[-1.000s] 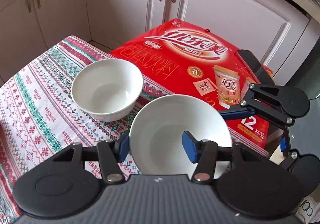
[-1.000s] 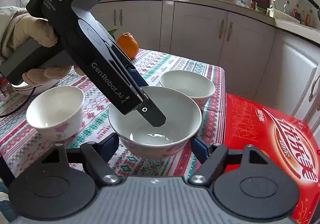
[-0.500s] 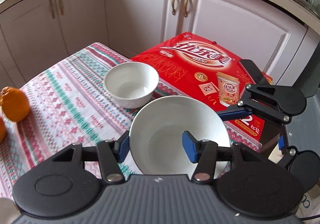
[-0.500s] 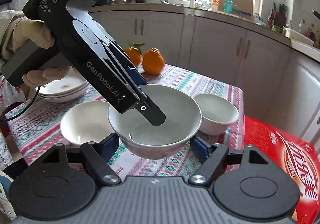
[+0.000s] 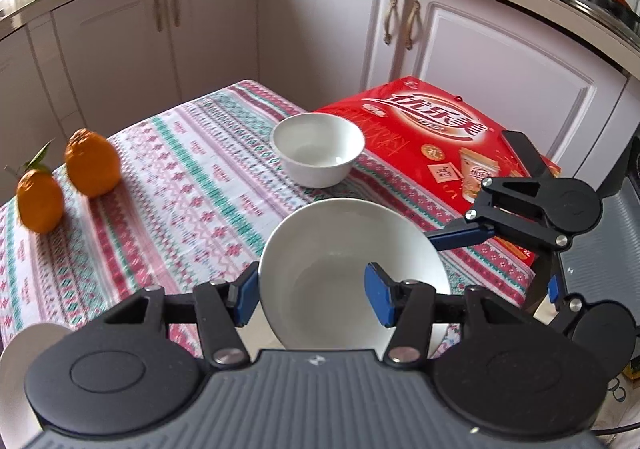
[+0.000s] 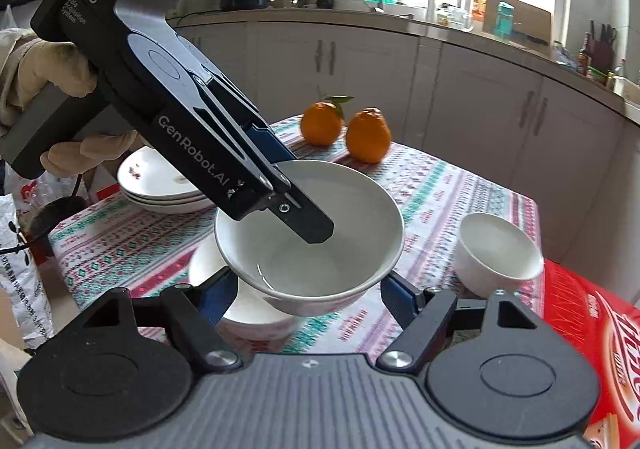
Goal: Organize plates and bowls
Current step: 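Lower the held bowl into the other white bowl with the left gripper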
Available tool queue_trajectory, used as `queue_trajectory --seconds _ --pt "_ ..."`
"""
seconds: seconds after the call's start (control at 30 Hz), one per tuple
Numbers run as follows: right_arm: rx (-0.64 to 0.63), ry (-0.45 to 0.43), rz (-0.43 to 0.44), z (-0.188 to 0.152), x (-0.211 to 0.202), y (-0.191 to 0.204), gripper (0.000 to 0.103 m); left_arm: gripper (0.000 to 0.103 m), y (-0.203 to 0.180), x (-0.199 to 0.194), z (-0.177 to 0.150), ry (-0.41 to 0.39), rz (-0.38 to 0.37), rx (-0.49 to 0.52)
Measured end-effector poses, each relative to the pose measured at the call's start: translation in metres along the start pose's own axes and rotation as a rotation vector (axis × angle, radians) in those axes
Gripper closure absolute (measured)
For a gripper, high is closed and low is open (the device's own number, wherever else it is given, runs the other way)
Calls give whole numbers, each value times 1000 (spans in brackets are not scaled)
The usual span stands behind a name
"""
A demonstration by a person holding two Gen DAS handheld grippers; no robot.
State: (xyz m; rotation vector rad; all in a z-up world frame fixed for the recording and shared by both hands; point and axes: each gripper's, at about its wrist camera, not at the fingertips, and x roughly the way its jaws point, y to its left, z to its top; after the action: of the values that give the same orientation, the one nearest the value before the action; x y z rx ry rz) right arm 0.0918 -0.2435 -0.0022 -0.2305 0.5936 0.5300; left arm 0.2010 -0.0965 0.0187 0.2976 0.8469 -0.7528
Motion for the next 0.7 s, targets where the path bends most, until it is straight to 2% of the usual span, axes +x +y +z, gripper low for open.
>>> queue_trajectory --seconds 0.3,0.7 --pt "-17 35 51 4 19 18 21 49 18 -7 -25 -5 20 -69" --pt "-11 91 65 0 35 20 21 49 30 7 -38 10 -6 -121"
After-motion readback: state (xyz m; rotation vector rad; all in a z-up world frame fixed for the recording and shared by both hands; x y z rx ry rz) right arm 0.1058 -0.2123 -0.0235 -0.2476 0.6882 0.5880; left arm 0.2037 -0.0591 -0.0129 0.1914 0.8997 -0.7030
